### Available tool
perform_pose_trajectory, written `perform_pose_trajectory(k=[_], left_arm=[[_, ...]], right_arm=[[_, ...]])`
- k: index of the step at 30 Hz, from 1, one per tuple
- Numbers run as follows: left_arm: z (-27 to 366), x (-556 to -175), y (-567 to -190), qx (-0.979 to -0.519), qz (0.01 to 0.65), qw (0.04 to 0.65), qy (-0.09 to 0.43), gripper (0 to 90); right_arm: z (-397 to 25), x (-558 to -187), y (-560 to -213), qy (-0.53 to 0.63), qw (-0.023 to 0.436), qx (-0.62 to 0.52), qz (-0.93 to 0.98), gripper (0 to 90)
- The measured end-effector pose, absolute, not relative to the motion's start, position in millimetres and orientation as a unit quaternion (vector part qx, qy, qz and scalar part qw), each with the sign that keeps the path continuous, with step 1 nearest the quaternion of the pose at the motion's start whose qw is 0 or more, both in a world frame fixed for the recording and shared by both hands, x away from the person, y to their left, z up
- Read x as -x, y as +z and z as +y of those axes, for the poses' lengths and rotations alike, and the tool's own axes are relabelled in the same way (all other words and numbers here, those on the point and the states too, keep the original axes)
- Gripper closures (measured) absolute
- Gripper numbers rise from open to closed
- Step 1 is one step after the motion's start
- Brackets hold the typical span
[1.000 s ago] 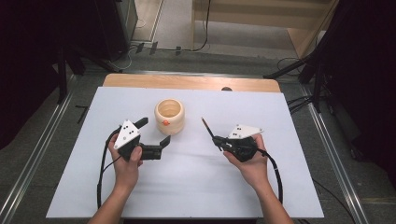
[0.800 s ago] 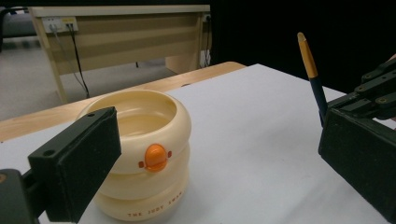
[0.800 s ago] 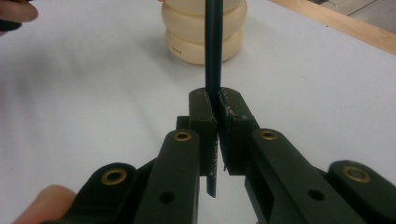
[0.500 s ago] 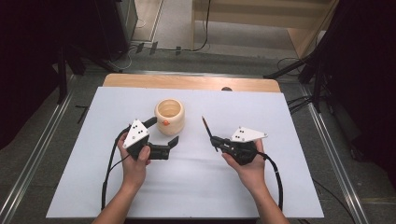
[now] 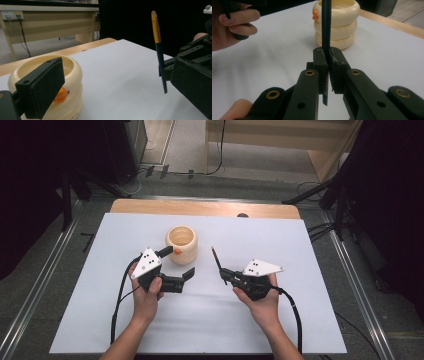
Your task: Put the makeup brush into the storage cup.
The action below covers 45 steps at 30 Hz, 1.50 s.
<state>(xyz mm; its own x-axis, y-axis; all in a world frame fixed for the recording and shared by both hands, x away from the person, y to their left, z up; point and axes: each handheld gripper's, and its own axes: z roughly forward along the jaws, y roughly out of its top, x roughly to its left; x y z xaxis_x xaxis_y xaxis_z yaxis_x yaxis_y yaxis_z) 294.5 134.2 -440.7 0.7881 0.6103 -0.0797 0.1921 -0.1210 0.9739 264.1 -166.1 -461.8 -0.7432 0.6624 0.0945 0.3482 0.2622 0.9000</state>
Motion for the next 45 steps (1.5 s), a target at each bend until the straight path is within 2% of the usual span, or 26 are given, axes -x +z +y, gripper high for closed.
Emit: perform_pose_trajectory(k=[7, 13, 18, 19, 21, 27, 33, 39, 45], left_arm=[[129, -292, -438, -0.728, 0.269, 0.607, 0.168, 2.3], [122, -289, -435, -0.731, 0.252, 0.618, 0.142, 2.4], [116, -287, -433, -0.73, 0.254, 0.62, 0.133, 9.0], [114, -286, -433, -0.731, 0.256, 0.618, 0.133, 14.3], [112, -286, -433, -0.731, 0.256, 0.619, 0.127, 16.6], [110, -284, -432, -0.729, 0.25, 0.628, 0.107, 31.3], [107, -282, -432, -0.729, 0.247, 0.631, 0.097, 41.1], [107, -282, -432, -0.731, 0.248, 0.63, 0.087, 56.0], [105, -282, -433, -0.733, 0.25, 0.628, 0.074, 65.3]], right_arm=[[-163, -261, -461, 0.523, 0.153, -0.32, 0.775, 85.9], [-159, -259, -463, 0.534, 0.147, -0.321, 0.768, 85.9], [-156, -258, -463, 0.54, 0.142, -0.316, 0.767, 85.9], [-153, -256, -463, 0.542, 0.142, -0.312, 0.767, 85.8], [-151, -255, -463, 0.544, 0.142, -0.31, 0.767, 85.9], [-146, -253, -463, 0.552, 0.136, -0.304, 0.764, 85.8], [-138, -250, -465, 0.558, 0.132, -0.297, 0.764, 85.8], [-132, -248, -467, 0.558, 0.131, -0.294, 0.764, 85.8], [-128, -247, -468, 0.562, 0.134, -0.295, 0.761, 85.8]])
